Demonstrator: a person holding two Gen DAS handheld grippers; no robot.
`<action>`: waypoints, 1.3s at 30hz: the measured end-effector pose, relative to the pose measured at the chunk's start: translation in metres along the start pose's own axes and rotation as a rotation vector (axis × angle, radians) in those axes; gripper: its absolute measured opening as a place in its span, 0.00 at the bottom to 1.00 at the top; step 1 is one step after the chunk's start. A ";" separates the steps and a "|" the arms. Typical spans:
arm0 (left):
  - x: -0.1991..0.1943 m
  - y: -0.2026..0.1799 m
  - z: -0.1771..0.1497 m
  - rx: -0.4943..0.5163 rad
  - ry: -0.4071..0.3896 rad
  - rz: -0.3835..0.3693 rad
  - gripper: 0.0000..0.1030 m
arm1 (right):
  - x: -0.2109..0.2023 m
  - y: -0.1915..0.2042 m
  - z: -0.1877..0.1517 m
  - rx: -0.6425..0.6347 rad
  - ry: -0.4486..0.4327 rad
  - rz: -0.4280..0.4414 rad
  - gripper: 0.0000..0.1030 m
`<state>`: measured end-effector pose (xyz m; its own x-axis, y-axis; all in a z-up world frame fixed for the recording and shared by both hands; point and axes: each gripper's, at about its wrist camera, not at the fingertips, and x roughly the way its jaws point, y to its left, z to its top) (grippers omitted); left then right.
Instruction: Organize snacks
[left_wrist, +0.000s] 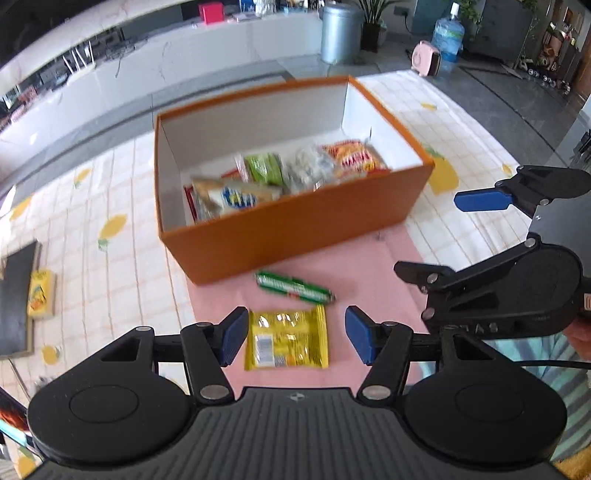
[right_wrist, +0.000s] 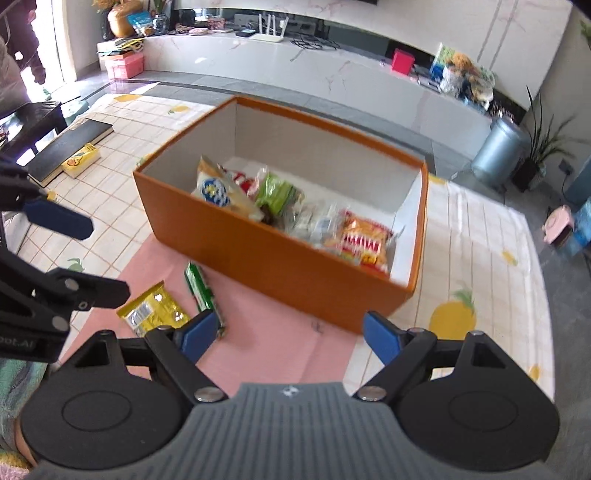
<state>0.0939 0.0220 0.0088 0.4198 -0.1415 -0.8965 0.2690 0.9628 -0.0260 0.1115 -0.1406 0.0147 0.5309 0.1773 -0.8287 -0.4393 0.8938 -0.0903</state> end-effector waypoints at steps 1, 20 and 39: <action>0.005 0.002 -0.003 -0.010 0.019 -0.016 0.69 | 0.004 0.001 -0.006 0.009 0.003 -0.006 0.81; 0.080 0.034 -0.037 -0.172 0.072 -0.090 0.69 | 0.080 -0.011 -0.065 0.182 0.068 -0.015 0.80; 0.102 0.029 -0.034 -0.129 0.162 -0.066 0.74 | 0.092 -0.004 -0.069 0.150 0.078 0.017 0.33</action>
<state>0.1146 0.0433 -0.0982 0.2573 -0.1759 -0.9502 0.1737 0.9757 -0.1336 0.1119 -0.1559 -0.0989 0.4643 0.1653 -0.8701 -0.3317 0.9434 0.0022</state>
